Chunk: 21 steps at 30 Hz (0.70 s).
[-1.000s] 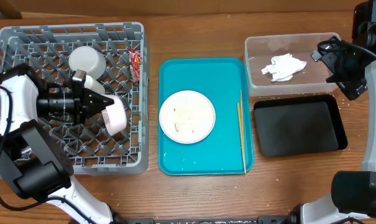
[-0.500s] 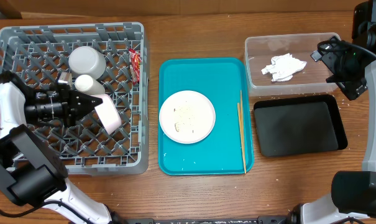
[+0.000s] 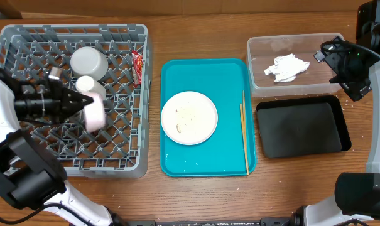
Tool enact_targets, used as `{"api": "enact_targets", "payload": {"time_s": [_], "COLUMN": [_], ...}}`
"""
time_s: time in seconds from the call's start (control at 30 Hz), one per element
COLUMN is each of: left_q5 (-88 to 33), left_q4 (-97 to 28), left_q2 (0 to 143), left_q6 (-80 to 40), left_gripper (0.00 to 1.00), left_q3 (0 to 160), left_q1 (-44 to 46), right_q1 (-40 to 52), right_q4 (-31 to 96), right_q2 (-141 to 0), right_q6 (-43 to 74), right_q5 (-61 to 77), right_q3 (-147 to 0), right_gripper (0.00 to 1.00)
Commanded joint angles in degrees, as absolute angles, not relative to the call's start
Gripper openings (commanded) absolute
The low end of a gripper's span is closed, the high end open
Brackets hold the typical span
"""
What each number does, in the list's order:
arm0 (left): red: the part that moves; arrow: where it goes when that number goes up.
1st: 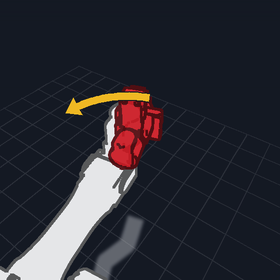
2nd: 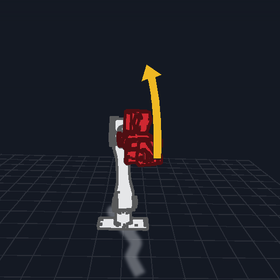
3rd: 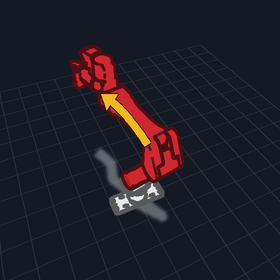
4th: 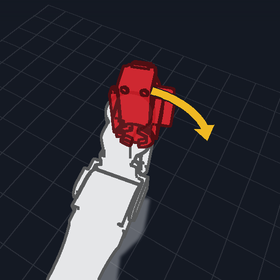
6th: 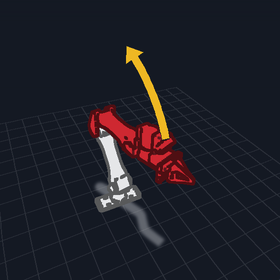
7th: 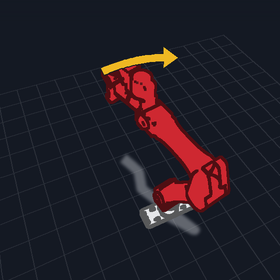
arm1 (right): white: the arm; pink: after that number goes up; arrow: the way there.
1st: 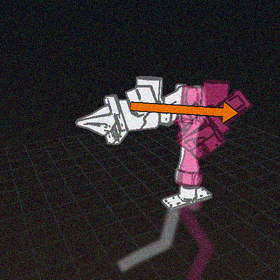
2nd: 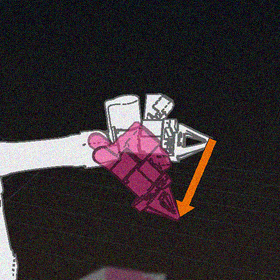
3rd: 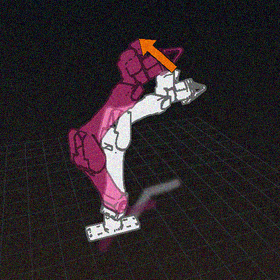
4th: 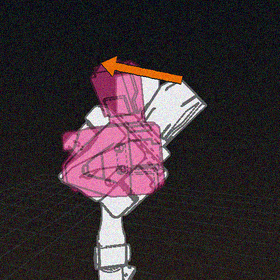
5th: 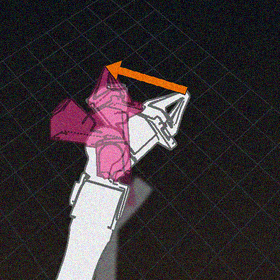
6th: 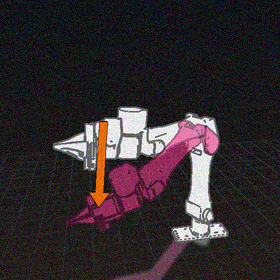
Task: Sort waste into correct bins and load items into the dishwasher
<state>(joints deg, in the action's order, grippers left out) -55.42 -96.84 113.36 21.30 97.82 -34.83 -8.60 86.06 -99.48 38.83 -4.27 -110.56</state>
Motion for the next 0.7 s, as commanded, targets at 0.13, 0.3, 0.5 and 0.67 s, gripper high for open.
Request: {"api": "enact_targets", "payload": {"time_s": [0.13, 0.3, 0.5, 0.67], "left_q5": [-48.8, -48.9, -54.5, -57.2], "left_q4": [-96.9, -96.9, -96.9, -96.9], "left_q2": [112.3, 112.3, 112.3, 112.3], "left_q6": [18.0, 18.3, 24.3, 25.7], "left_gripper": [0.04, 0.04, 0.04, 0.04], "left_q3": [101.8, 99.1, 93.4, 93.1], "left_q1": [-35.1, -34.0, -32.5, -32.7], "right_q1": [-8.7, -8.7, -8.7, -8.7], "right_q4": [85.8, 85.8, 85.8, 85.8], "right_q2": [-98.5, -98.5, -98.5, -98.5], "right_q6": [39.0, 39.0, 39.0, 39.0], "right_q5": [-4.2, -4.2, -4.2, -4.2], "right_q3": [-111.4, -111.4, -111.4, -111.4], "right_gripper": [1.00, 1.00, 1.00, 1.00]}}
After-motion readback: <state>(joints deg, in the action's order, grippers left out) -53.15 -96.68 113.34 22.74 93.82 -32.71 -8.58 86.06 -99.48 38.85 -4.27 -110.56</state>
